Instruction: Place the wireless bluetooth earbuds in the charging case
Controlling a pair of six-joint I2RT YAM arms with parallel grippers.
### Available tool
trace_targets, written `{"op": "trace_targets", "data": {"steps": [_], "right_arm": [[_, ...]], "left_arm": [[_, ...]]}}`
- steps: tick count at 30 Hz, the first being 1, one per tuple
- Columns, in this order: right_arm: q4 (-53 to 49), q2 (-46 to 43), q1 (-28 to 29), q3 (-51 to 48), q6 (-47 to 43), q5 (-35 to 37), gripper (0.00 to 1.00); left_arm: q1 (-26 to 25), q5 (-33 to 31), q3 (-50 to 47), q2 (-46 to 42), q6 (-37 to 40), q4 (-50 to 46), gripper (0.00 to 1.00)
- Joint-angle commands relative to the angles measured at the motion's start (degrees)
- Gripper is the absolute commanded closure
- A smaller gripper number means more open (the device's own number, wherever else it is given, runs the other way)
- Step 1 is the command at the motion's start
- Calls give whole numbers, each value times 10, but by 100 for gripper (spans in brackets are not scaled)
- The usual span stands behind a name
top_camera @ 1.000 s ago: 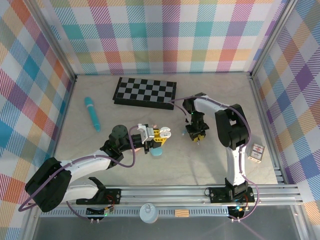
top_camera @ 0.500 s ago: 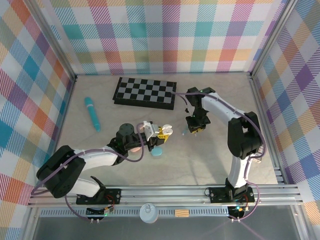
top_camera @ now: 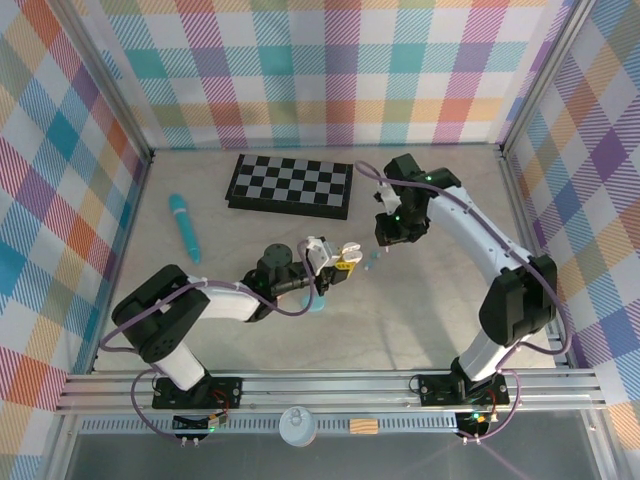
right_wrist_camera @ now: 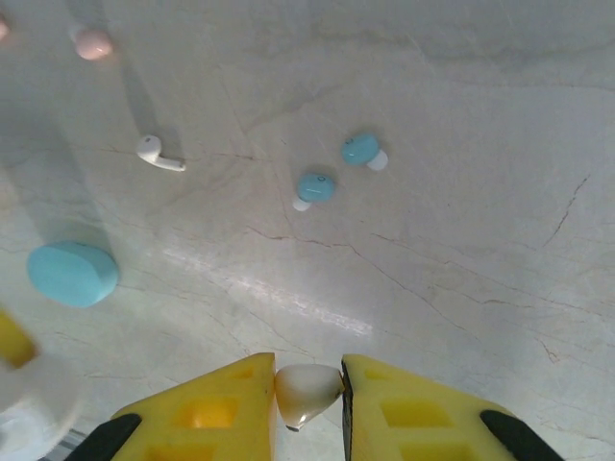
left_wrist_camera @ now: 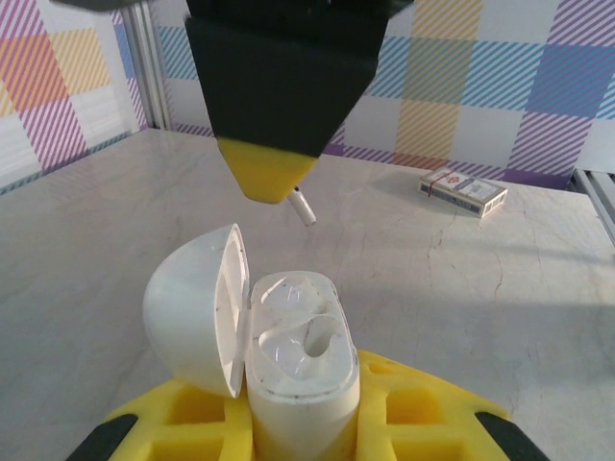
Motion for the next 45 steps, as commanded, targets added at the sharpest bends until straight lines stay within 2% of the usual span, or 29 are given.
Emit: {"op": "trace_targets", "data": {"steps": [1, 5, 14, 21, 45], "right_arm": [[11, -31, -2, 15, 10, -35, 77], [18, -48, -2, 19, 11, -62, 77], [61, -64, -2, 4, 15, -129, 77], [72, -58, -2, -3, 20, -137, 77], [54, -76, -2, -15, 11, -111, 77]], "left_arm": [[-7, -19, 21, 31, -26, 67, 100], [-16, -25, 36, 64, -41, 96, 100], [-28, -20, 79, 91, -65, 89, 100], [-34, -16, 87, 93, -73, 90, 100], [-32, -61, 105, 88, -90, 84, 100]]}}
